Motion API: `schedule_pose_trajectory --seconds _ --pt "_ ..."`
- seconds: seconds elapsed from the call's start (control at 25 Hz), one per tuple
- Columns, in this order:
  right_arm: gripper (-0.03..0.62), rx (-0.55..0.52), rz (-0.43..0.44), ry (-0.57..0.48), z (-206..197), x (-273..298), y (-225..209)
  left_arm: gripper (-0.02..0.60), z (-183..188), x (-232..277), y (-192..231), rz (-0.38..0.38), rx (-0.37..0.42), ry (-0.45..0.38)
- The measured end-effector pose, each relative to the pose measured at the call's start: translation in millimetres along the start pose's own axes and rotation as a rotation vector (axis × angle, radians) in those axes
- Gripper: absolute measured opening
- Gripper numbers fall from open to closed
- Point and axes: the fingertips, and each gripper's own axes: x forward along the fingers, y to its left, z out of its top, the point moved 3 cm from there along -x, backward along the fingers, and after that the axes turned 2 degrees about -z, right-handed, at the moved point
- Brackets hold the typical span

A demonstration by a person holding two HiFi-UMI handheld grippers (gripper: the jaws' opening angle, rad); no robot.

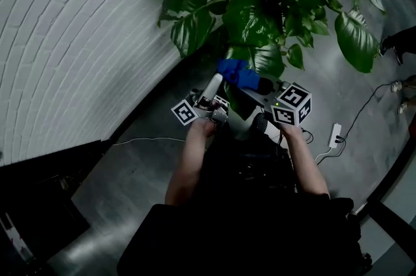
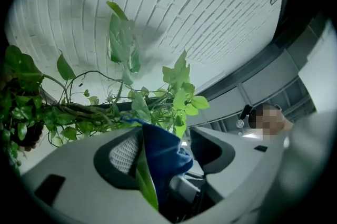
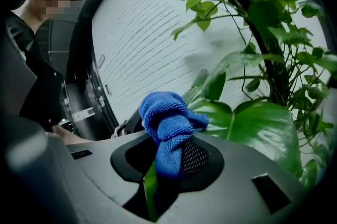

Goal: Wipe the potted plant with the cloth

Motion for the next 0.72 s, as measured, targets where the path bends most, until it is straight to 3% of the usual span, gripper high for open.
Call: schedule_pose_trajectory --seconds 0.2,0.4,0.56,0.72 --pt "0.121 -0.055 -0.191 -0.186 60.7 -28.9 -42.5 0.281 -4.8 -7.9 4.8 0.035 0.018 0.023" --pt "0.121 -0.117 -0.31 -0.185 92.6 -21.0 -80.9 0.281 -14.7 -15.8 11.2 0.048 -0.01 0.026" --pt "0.121 -0.125 -0.297 -0.129 93.8 10.1 -95.3 0.281 -16.8 -16.5 3.5 -0.001 -0.034 -0.003" --pt "0.121 -0.094 -0.169 -0.014 66.5 42.5 -78.5 0.281 -18.4 -15.8 -5.5 -0.032 -0.031 -0.009"
